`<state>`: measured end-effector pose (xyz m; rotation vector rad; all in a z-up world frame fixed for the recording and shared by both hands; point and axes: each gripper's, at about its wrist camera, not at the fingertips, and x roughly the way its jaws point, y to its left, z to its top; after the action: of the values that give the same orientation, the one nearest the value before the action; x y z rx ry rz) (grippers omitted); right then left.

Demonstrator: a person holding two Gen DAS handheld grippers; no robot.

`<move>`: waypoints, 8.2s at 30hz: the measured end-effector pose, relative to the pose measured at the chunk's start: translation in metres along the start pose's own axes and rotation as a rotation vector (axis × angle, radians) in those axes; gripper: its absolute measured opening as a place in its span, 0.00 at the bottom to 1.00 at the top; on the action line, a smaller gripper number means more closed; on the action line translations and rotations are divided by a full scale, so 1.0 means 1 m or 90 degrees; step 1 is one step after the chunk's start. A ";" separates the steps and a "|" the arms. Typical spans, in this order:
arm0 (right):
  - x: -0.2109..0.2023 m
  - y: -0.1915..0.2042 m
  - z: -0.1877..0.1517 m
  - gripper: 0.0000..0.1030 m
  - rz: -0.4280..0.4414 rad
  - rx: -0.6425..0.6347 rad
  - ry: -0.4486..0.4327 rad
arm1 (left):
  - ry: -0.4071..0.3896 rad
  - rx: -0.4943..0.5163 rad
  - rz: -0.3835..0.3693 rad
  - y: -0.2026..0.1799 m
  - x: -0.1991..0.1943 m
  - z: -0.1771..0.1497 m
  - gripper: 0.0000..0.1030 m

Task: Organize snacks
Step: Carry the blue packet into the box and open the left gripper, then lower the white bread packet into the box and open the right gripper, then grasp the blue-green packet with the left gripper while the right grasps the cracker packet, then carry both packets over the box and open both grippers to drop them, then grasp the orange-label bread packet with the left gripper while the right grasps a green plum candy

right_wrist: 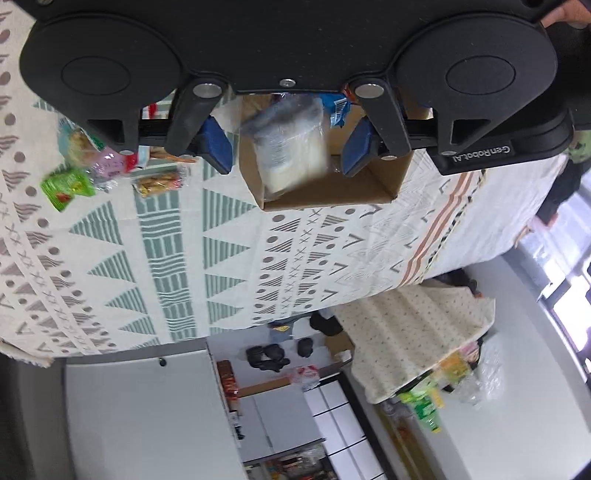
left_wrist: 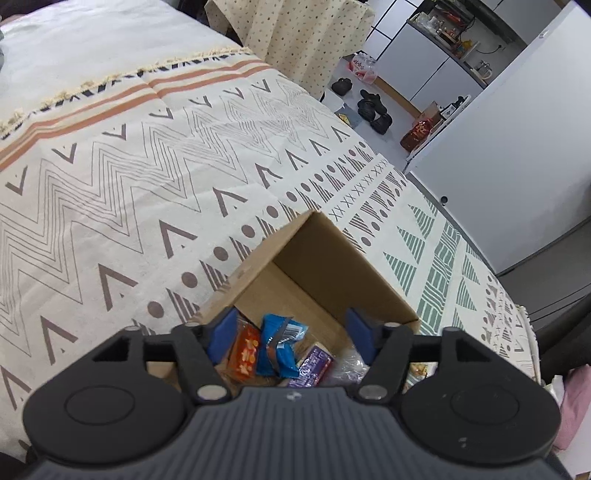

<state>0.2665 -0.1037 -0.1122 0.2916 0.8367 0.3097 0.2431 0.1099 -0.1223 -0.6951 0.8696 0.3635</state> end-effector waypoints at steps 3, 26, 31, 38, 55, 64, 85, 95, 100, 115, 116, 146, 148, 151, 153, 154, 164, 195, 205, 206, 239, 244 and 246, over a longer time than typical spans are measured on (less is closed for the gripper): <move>-0.009 -0.010 -0.003 0.67 -0.018 0.008 0.000 | -0.002 0.014 0.015 -0.005 -0.001 -0.004 0.80; -0.082 -0.089 -0.025 0.82 -0.118 0.026 -0.015 | 0.026 0.178 -0.014 -0.066 -0.019 -0.059 0.94; -0.095 -0.108 -0.029 0.88 -0.136 0.024 -0.018 | 0.042 0.203 -0.025 -0.077 -0.017 -0.075 0.94; -0.107 -0.138 -0.037 0.89 -0.153 0.041 -0.016 | 0.052 0.223 -0.037 -0.088 -0.015 -0.096 0.94; -0.105 -0.186 -0.060 0.91 -0.099 0.097 -0.013 | 0.020 0.282 -0.020 -0.107 -0.011 -0.138 0.93; -0.095 -0.204 -0.065 0.89 -0.066 0.150 -0.024 | 0.024 0.303 -0.036 -0.119 -0.003 -0.156 0.89; -0.034 -0.213 -0.053 0.80 0.010 0.192 -0.004 | 0.004 0.247 0.084 -0.098 0.036 -0.172 0.86; -0.008 -0.207 -0.046 0.80 0.038 0.195 0.010 | 0.066 0.207 0.119 -0.092 0.066 -0.176 0.65; 0.007 -0.204 -0.041 0.80 0.047 0.199 0.015 | 0.057 0.204 0.131 -0.093 0.069 -0.175 0.38; 0.037 -0.202 -0.040 0.60 0.071 0.237 0.042 | 0.033 0.183 0.094 -0.096 0.062 -0.167 0.21; 0.036 -0.203 -0.041 0.60 0.069 0.238 0.042 | 0.033 0.182 0.091 -0.097 0.061 -0.167 0.21; -0.060 -0.151 -0.028 0.55 0.067 0.190 -0.063 | -0.063 0.138 -0.055 -0.092 -0.028 -0.119 0.21; -0.060 -0.143 -0.025 0.55 0.070 0.183 -0.066 | -0.070 0.129 -0.059 -0.088 -0.032 -0.113 0.21; -0.059 -0.131 -0.020 0.55 0.073 0.173 -0.067 | -0.078 0.114 -0.062 -0.082 -0.038 -0.103 0.21; -0.059 -0.123 -0.018 0.55 0.077 0.169 -0.068 | -0.081 0.104 -0.061 -0.078 -0.041 -0.098 0.21; -0.059 -0.119 -0.017 0.55 0.079 0.165 -0.070 | -0.084 0.099 -0.058 -0.075 -0.042 -0.095 0.21; -0.052 -0.077 -0.009 0.55 0.101 0.141 -0.072 | -0.083 0.018 -0.037 -0.038 -0.049 -0.058 0.21; -0.006 -0.001 -0.013 0.60 0.165 0.111 0.012 | -0.062 -0.099 0.069 0.011 -0.038 -0.031 0.63; -0.027 -0.044 -0.018 0.63 0.106 0.143 -0.005 | -0.055 -0.060 0.079 -0.005 -0.032 -0.044 0.74; -0.030 -0.050 -0.019 0.64 0.099 0.145 -0.006 | -0.052 -0.056 0.075 -0.007 -0.031 -0.047 0.76; -0.085 -0.176 -0.040 1.00 -0.013 0.132 -0.052 | -0.024 0.235 0.011 -0.103 -0.011 -0.131 0.94; -0.068 -0.207 -0.056 0.99 -0.021 0.203 -0.028 | -0.006 0.261 0.006 -0.110 0.002 -0.144 0.93; -0.065 -0.211 -0.056 0.98 -0.011 0.215 -0.025 | 0.003 0.262 0.013 -0.112 0.010 -0.148 0.92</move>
<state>0.2150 -0.3143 -0.1821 0.6036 0.8507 0.1437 0.2266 -0.0730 -0.1516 -0.3070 0.9211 0.1918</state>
